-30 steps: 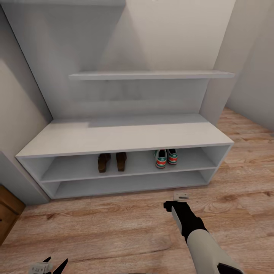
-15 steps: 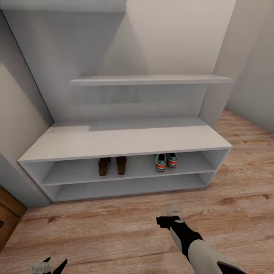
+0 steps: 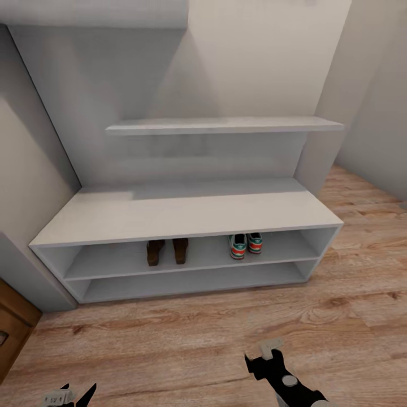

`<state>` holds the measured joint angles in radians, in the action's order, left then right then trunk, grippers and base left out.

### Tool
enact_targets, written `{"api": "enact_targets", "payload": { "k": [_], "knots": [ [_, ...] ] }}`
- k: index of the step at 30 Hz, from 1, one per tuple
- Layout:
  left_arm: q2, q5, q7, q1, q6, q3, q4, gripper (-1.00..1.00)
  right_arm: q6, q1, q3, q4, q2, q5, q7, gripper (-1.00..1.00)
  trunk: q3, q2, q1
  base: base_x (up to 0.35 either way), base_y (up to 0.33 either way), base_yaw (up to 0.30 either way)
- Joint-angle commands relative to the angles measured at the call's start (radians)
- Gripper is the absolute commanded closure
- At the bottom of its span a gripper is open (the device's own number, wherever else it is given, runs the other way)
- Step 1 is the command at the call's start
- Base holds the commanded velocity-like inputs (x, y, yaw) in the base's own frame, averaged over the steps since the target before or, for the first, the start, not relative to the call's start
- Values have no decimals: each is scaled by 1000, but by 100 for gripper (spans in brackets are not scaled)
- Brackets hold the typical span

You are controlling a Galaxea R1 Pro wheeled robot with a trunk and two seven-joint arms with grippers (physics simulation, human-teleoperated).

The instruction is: Pick up the two gym shoes and the two sandals from the corridor floor and place them onto the hallstand (shoe rack) in the corridor, making sure they are on the rack and not on the floor. Arrange them so the two gym shoes are next to each other and the two sandals are next to each other.

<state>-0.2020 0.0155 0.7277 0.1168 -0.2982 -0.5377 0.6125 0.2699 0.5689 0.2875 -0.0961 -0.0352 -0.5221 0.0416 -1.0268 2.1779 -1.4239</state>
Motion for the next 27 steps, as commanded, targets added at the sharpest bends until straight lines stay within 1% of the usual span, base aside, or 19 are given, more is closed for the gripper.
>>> {"api": "enact_targets", "payload": {
  "k": [1, 5, 12, 15, 16, 17, 18, 19, 20, 25, 27],
  "knots": [
    [1, 1, 6, 0, -1, -3, -1, -100, 11, -7, 9, 0, 1, -13, 4, -100, 2, -7, 4, 0, 0, 0],
    [2, 1, 4, 0, -1, -2, -2, -100, 22, -23, 9, 1, 2, -23, 4, -100, 15, -35, 19, 0, 0, 0],
    [1, 3, 3, 1, -1, -4, -12, -100, 26, -34, 9, 11, 3, -27, 3, -100, 37, -84, 46, 0, 0, 0],
    [0, 3, 2, 1, 1, -5, -19, -100, 28, -54, 8, 16, 8, -28, 3, -100, 46, -105, 58, 0, 0, 0],
    [0, 3, -8, 1, 0, -5, -22, -100, 45, -89, 8, 18, 18, -28, 3, -100, 49, -112, 62, 0, 0, 0],
    [0, 3, -13, 1, 0, -5, -22, -100, 52, -98, 8, 18, 19, -28, 3, -100, 53, -119, 65, 0, 0, 0],
    [0, 3, -36, 1, -1, -5, -24, -100, 73, -119, 7, 19, 21, -28, 3, -100, 56, -126, 69, 0, 0, 0],
    [0, 3, -44, 1, -1, -4, -24, -100, 78, -124, 8, 19, 21, -28, 2, -100, 59, -133, 73, 0, 0, 0],
    [3, 3, -85, 1, -3, -2, -34, -100, 96, -142, 7, 20, 21, -27, 2, -100, 62, -140, 77, 0, 0, 0],
    [6, 2, -93, 1, -4, 3, -43, -100, 99, -146, 7, 22, 19, -27, 3, -100, 78, -175, 96, 0, 0, 0],
    [12, 1, -97, 1, -5, 9, -59, -100, 100, -150, 7, 48, 17, -27, 1, -100, 84, -189, 104, 0, 0, 0]
  ]
}}
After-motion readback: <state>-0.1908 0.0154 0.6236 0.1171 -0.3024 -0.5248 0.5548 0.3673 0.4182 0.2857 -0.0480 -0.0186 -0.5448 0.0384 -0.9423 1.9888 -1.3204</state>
